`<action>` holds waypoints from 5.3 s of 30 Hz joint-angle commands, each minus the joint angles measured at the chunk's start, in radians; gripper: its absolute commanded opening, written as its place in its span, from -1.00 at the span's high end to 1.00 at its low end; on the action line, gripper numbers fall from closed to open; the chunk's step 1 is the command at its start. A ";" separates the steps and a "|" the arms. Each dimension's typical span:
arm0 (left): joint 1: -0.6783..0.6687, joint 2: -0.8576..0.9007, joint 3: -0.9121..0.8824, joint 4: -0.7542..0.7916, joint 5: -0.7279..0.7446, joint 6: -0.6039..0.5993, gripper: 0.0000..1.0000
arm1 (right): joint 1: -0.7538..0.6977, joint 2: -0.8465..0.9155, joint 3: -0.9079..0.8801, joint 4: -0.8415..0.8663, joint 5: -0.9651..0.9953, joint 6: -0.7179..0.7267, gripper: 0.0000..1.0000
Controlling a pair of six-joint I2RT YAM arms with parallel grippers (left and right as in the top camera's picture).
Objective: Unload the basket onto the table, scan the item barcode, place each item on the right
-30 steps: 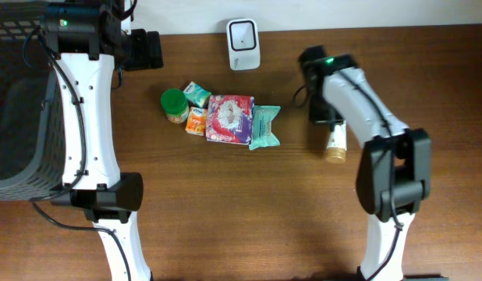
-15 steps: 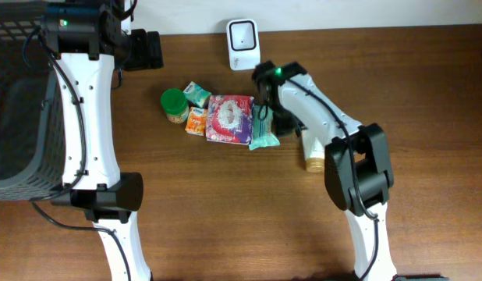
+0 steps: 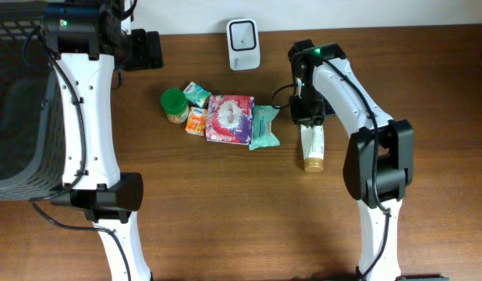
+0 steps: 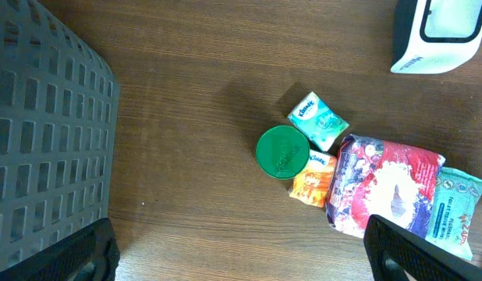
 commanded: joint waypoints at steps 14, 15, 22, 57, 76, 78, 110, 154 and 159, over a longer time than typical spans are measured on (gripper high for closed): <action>0.003 -0.011 0.011 0.000 -0.008 0.005 -0.98 | -0.132 0.001 -0.005 0.003 -0.172 -0.113 0.92; 0.003 -0.011 0.011 0.000 -0.008 0.005 -0.98 | -0.141 0.001 -0.005 0.002 -0.217 -0.134 0.92; 0.003 -0.011 0.011 0.000 -0.008 0.005 -0.98 | -0.119 0.001 -0.151 0.090 -0.264 -0.133 0.92; 0.003 -0.011 0.011 0.000 -0.008 0.005 -0.98 | 0.024 -0.002 -0.081 0.099 -0.164 0.059 0.92; 0.003 -0.011 0.011 0.000 -0.008 0.005 -0.98 | -0.200 0.000 -0.334 0.183 -0.784 -0.306 -0.60; 0.003 -0.011 0.011 0.000 -0.008 0.005 -0.98 | -0.197 0.000 -0.367 0.245 -0.783 -0.277 0.12; 0.002 -0.011 0.011 0.000 -0.008 0.005 -0.98 | 0.052 -0.005 0.113 -0.048 0.186 0.200 -0.26; 0.003 -0.011 0.011 0.000 -0.008 0.005 -0.98 | -0.039 -0.005 0.122 -0.018 -0.204 0.012 0.34; 0.003 -0.011 0.011 0.000 -0.008 0.005 -0.99 | -0.039 0.001 0.091 -0.014 -0.173 0.003 0.92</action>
